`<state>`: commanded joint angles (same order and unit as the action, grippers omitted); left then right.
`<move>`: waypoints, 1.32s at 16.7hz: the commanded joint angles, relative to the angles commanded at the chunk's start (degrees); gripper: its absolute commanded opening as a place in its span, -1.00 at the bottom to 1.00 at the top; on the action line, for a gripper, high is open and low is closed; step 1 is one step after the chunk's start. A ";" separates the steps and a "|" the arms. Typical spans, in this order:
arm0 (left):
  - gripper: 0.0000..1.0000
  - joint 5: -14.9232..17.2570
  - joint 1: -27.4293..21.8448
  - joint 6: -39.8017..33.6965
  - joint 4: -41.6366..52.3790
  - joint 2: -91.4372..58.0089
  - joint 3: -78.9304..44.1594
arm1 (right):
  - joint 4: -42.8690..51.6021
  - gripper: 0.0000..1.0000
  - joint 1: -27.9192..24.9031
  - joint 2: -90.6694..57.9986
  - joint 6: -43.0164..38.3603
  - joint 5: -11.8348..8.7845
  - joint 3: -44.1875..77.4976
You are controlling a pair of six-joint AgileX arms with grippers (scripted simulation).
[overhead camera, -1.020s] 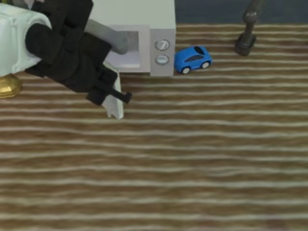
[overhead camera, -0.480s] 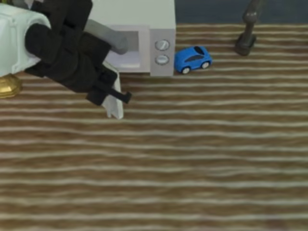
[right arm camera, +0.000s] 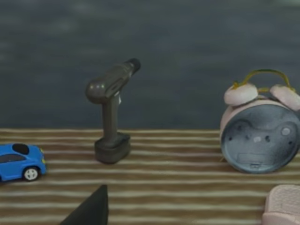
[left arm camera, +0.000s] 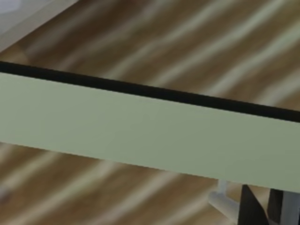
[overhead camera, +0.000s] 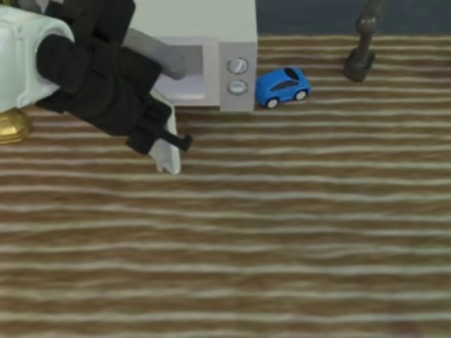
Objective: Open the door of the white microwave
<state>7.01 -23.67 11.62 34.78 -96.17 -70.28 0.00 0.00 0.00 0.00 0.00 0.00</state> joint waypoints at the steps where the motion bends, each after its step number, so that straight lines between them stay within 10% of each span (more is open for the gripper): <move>1: -1.00 0.08 0.09 0.18 0.01 0.07 0.02 | 0.00 1.00 0.00 0.00 0.00 0.00 0.00; 22: -1.00 5.23 4.33 10.29 1.67 2.87 2.50 | 0.00 1.00 0.00 0.00 0.00 0.00 0.00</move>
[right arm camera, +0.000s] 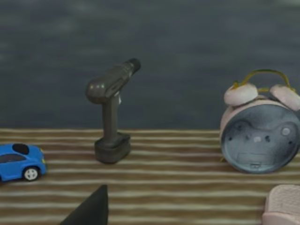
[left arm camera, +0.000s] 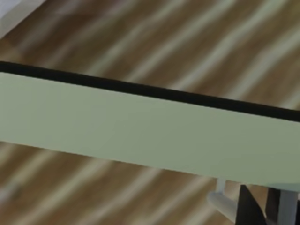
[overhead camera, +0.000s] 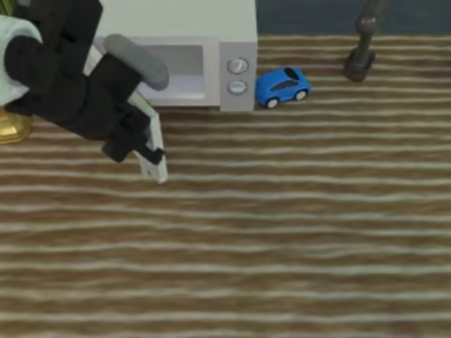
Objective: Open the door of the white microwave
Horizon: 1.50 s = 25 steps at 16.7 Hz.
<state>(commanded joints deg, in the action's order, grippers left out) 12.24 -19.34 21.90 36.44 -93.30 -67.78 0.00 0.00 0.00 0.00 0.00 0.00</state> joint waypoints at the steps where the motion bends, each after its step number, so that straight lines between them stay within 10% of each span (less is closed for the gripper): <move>1: -1.00 0.00 0.00 0.00 0.00 0.00 0.00 | 0.00 1.00 0.00 0.00 0.00 0.00 0.00; 25: -1.00 5.56 4.85 11.45 3.30 1.38 1.08 | 0.00 1.00 0.00 0.00 0.00 0.00 0.00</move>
<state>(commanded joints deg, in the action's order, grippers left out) 17.80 -14.49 33.35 39.74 -91.92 -66.70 0.00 0.00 0.00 0.00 0.00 0.00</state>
